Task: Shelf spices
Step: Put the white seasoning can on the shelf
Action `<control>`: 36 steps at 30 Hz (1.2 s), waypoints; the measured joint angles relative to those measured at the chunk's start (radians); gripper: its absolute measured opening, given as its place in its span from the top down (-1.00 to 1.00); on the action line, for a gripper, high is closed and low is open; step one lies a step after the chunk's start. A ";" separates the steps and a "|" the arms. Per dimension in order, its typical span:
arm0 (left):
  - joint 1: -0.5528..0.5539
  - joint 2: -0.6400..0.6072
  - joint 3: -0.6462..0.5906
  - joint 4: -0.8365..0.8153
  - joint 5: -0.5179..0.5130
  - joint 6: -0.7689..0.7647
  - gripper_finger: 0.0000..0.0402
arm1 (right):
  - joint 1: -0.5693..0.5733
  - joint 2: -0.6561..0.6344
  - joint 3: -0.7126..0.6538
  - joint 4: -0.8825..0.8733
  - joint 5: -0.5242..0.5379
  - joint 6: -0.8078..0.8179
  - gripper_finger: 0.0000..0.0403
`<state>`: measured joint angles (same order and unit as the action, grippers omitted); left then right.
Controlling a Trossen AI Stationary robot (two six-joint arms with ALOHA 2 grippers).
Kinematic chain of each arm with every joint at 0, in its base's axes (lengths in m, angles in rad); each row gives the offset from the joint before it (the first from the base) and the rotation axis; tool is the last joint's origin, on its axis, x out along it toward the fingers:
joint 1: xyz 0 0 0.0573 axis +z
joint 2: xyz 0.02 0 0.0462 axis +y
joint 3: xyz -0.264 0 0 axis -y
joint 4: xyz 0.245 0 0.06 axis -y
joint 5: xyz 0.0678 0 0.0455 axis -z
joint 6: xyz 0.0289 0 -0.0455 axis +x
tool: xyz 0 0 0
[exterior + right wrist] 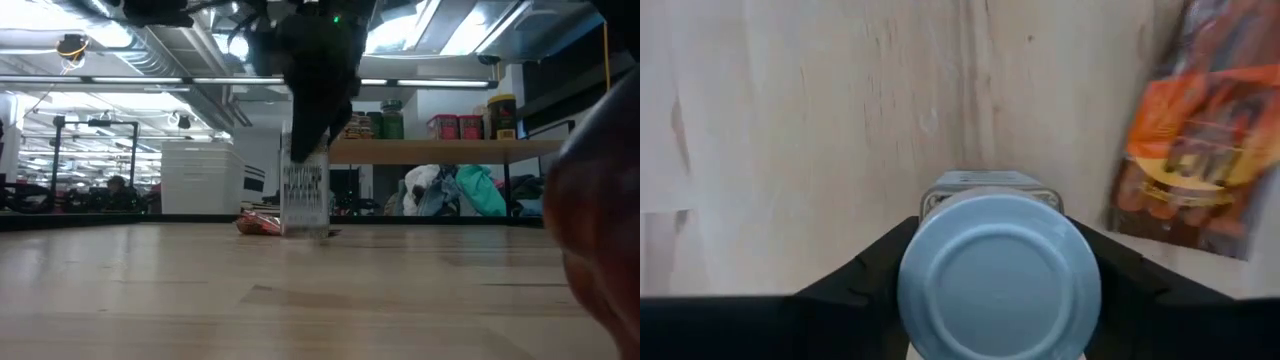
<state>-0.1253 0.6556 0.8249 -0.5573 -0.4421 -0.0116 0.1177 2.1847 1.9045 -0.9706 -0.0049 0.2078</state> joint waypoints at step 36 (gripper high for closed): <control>0.000 0.073 -0.014 0.061 0.000 -0.013 -0.27 | -0.607 -0.548 -0.025 -0.390 0.134 -0.373 -0.01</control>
<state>-0.1253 0.7283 0.8108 -0.4965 -0.4422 -0.0250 -0.4890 1.6366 1.8799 -1.3603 0.1289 -0.1657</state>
